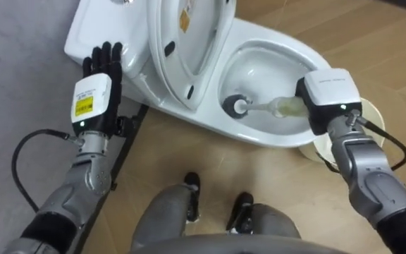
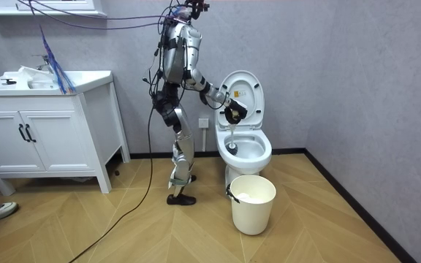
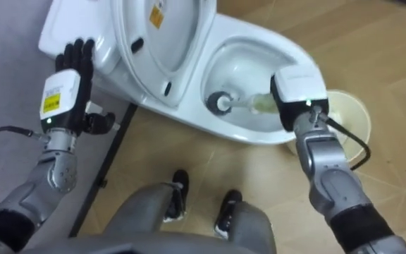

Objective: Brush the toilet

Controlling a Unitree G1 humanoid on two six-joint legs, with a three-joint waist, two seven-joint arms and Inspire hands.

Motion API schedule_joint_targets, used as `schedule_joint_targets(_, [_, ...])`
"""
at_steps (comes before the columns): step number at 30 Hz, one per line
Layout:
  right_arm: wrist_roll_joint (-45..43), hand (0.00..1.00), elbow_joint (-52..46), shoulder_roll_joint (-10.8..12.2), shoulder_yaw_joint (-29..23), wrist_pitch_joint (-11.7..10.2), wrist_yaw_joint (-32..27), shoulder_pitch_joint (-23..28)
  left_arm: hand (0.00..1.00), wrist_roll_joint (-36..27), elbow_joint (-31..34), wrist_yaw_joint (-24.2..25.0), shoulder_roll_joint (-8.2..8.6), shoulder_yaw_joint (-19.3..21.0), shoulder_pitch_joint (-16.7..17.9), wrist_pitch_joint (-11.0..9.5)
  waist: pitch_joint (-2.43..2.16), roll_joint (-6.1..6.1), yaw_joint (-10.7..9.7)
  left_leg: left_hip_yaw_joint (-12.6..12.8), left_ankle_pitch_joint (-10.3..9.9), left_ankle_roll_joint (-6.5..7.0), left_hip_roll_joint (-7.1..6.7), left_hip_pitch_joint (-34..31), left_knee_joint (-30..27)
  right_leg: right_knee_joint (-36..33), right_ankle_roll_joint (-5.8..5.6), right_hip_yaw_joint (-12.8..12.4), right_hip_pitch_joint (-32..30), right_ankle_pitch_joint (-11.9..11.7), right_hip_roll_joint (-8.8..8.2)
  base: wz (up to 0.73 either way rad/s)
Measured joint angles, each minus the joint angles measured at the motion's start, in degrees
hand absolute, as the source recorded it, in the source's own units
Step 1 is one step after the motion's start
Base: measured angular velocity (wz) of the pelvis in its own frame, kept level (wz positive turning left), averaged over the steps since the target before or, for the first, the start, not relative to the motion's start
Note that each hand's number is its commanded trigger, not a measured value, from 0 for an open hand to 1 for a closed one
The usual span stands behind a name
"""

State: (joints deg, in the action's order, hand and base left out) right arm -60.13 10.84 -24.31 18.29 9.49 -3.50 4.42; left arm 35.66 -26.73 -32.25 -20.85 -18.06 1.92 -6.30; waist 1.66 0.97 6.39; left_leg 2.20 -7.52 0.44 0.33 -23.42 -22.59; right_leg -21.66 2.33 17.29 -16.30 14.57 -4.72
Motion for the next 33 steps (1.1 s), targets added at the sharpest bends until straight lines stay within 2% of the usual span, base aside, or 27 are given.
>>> schedule_joint_targets(2, [0.15, 1.00, -0.45, 0.20, -1.35, -1.23, 0.06, 1.54, 0.00, 0.21, 1.29, 0.92, -0.04, 1.09, 1.87, -0.08, -0.07, -0.04, -0.07, -0.56, -0.23, -0.08, -0.01, 1.63, 0.49, 1.21, -0.13, 0.02, 1.89, -0.35, 0.23, 0.00])
schedule_joint_targets(4, [1.89, 1.00, -0.45, 0.31, -2.47, -2.47, -0.05, 3.26, 0.00, 1.00, 2.62, 1.67, -0.05, 2.07, 4.27, -0.04, -0.36, 0.11, -0.40, -0.86, -0.35, -0.15, -0.21, 3.81, 2.14, 2.15, -0.30, 0.13, 3.79, -0.31, 0.29, 0.05])
schedule_joint_targets(7, [5.09, 1.00, -0.55, 1.45, -3.98, -2.81, -0.08, 5.96, 0.00, 2.08, 7.16, 2.09, 0.04, 3.99, 9.39, 0.08, -0.76, 0.75, -0.29, -0.78, -0.34, -0.17, -0.26, 8.08, 5.28, 3.71, -0.51, 0.09, 7.38, -0.34, 0.49, 0.01])
schedule_joint_targets(8, [5.88, 1.00, -0.54, 2.62, -4.91, -3.56, -0.31, 7.50, 0.00, 2.06, 9.63, 2.10, 0.32, 5.16, 12.17, 0.05, -0.98, 1.06, -0.38, -0.77, -0.35, -0.19, -0.24, 10.00, 5.90, 5.26, -0.64, 0.11, 9.63, -0.43, 0.67, 0.00])
schedule_joint_targets(9, [5.85, 1.00, -0.55, 3.59, -5.46, -4.21, -0.72, 9.14, 0.00, 2.06, 12.26, 2.09, 0.85, 6.46, 14.61, 0.00, -1.32, 1.44, -0.38, -0.79, -0.41, -0.28, -0.25, 11.67, 6.35, 6.45, -0.70, 0.24, 11.69, -0.47, 0.80, 0.07])
schedule_joint_targets(10, [5.84, 1.00, -0.55, 4.20, -5.99, -4.63, -0.75, 10.37, 0.00, 1.97, 13.80, 2.03, 1.76, 7.67, 15.53, -0.28, -1.44, 1.65, -0.25, -0.89, -0.46, -0.36, -0.34, 12.96, 6.64, 7.32, -0.74, 0.53, 13.38, -0.49, 0.91, 0.08])
schedule_joint_targets(13, [5.85, 1.00, -0.55, 4.54, -6.43, -5.30, -0.87, 11.26, 0.00, -0.42, 15.49, 1.73, 3.81, 9.97, 15.99, -0.90, -1.54, 1.75, 0.11, -1.06, -0.46, -0.37, -0.63, 15.07, 7.35, 8.21, -0.74, 0.69, 15.59, -0.49, 0.99, 0.02])
schedule_joint_targets(15, [5.92, 1.00, -0.44, 5.41, -8.74, -7.18, -1.83, 12.21, 0.00, -3.40, 16.09, 1.25, 6.04, 12.21, 17.00, -2.96, -1.54, 1.77, 0.24, -1.22, -0.46, -0.37, -0.83, 16.82, 7.83, 9.13, -0.81, 0.73, 17.67, -0.54, 1.05, 0.00])
schedule_joint_targets(16, [6.04, 1.00, -0.29, 5.73, -9.41, -7.60, -2.47, 12.61, 0.00, -3.94, 16.10, 1.23, 6.42, 12.64, 17.48, -3.29, -1.54, 1.78, 0.27, -1.25, -0.46, -0.37, -0.86, 17.44, 8.19, 9.36, -0.82, 0.77, 18.27, -0.54, 1.07, 0.00])
schedule_joint_targets(19, [8.48, 1.00, -0.23, 7.55, -12.75, -9.72, -4.78, 14.75, 0.00, -6.24, 15.32, 1.18, 7.34, 14.77, 21.08, -4.09, -1.60, 2.09, 0.38, -1.25, -0.47, -0.39, -1.05, 20.27, 9.97, 11.16, -0.97, 0.81, 20.72, -0.63, 1.18, -0.03])
schedule_joint_targets(21, [10.76, 1.00, -0.23, 8.63, -14.55, -11.31, -5.95, 14.97, 0.00, -8.36, 14.34, 1.17, 8.90, 16.66, 23.33, -4.09, -1.54, 2.25, 0.47, -1.31, -0.52, -0.47, -1.11, 20.79, 10.09, 11.83, -1.03, 0.72, 21.44, -0.72, 1.34, 0.00])
schedule_joint_targets(24, [10.85, 1.00, -0.22, 8.64, -16.10, -11.71, -6.06, 14.98, 0.00, -10.54, 10.66, 1.17, 10.53, 19.11, 25.59, -4.70, -1.49, 2.34, 1.20, -1.41, -0.52, -0.47, -1.09, 21.75, 11.35, 12.02, -1.03, 0.82, 22.08, -0.74, 1.35, 0.00])
schedule_joint_targets(27, [13.37, 1.00, 0.83, 8.89, -18.57, -12.14, -7.44, 15.12, 0.00, -14.70, 7.20, 1.32, 11.47, 22.02, 27.14, -4.71, -1.37, 2.73, 1.09, -1.40, -0.68, -0.72, -1.09, 22.64, 11.90, 12.45, -1.04, 0.81, 22.72, -0.73, 1.39, 0.02])
schedule_joint_targets(29, [16.64, 1.00, 1.72, 10.07, -20.82, -12.79, -8.72, 15.08, 0.00, -16.31, 5.07, 1.39, 11.55, 23.73, 27.70, -4.70, -1.28, 3.01, 1.05, -1.19, -0.74, -0.81, -1.17, 23.08, 12.03, 13.00, -1.05, 0.73, 23.29, -0.74, 1.41, 0.03])
schedule_joint_targets(32, [22.63, 1.00, 3.46, 11.47, -23.59, -14.11, -11.13, 14.82, 0.00, -18.16, 0.73, 1.49, 12.71, 26.77, 27.60, -4.64, -1.29, 2.95, 0.67, -1.02, -1.03, -1.02, -1.08, 23.54, 12.04, 12.96, -1.12, 0.32, 23.71, -0.78, 1.53, -0.03])
schedule_joint_targets(33, [24.51, 1.00, 4.96, 11.94, -24.51, -14.53, -12.15, 14.53, 0.00, -18.05, -1.81, 1.53, 13.13, 27.67, 26.60, -4.37, -1.33, 2.86, 0.21, -1.04, -1.21, -1.05, -1.05, 23.74, 12.04, 12.96, -1.14, 0.15, 23.90, -0.79, 1.63, 0.00])
